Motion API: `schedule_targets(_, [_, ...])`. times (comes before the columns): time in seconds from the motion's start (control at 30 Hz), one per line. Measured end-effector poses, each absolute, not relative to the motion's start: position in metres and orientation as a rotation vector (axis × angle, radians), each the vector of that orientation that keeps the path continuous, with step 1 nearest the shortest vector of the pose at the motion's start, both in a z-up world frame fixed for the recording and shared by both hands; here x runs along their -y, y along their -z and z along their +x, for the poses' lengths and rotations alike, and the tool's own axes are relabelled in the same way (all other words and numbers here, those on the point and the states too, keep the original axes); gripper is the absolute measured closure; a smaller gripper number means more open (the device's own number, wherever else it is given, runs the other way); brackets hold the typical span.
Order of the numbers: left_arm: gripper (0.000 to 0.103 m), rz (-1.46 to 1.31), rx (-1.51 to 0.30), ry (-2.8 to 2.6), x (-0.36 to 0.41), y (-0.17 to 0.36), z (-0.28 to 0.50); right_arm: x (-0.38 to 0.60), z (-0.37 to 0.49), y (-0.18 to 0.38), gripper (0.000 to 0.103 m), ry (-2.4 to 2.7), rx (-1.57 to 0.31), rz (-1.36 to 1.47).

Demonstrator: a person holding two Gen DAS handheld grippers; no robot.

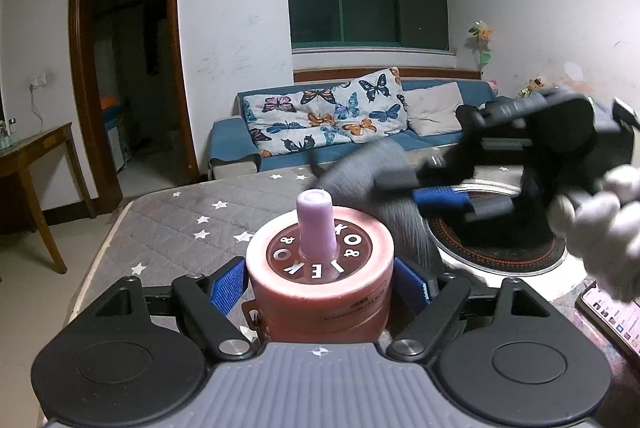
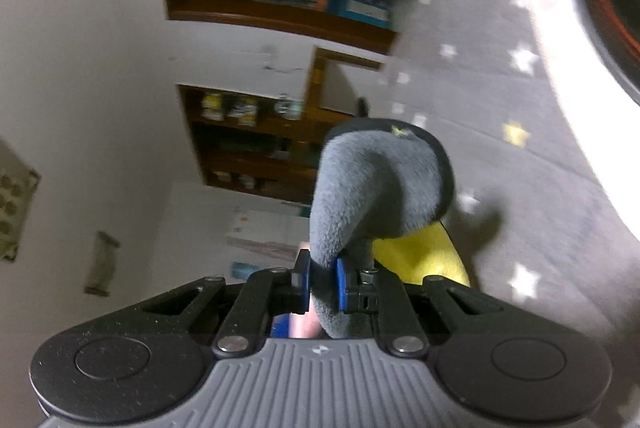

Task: Clean container
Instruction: 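Wipe the pink bottle's base with the grey cloth in the right tool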

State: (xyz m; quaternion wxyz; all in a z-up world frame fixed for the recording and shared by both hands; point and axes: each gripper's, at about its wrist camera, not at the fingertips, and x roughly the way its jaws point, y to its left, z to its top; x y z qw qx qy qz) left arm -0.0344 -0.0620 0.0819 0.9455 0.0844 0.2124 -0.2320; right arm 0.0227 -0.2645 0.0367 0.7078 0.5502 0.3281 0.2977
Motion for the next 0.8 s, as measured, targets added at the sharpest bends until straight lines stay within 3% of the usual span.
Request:
schedule_targets(0.23, [0.021, 0.174, -0.430, 0.478, 0.061, -0.081, -0.035, 0.255, 0.052, -0.044, 0.090, -0.696, -0.736, 1.204])
schedule_targets(0.8, [0.021, 0.169, -0.440, 0.470, 0.065, -0.083, -0.037, 0.265, 0.028, 0.013, 0.090, -0.553, -0.852, 1.218])
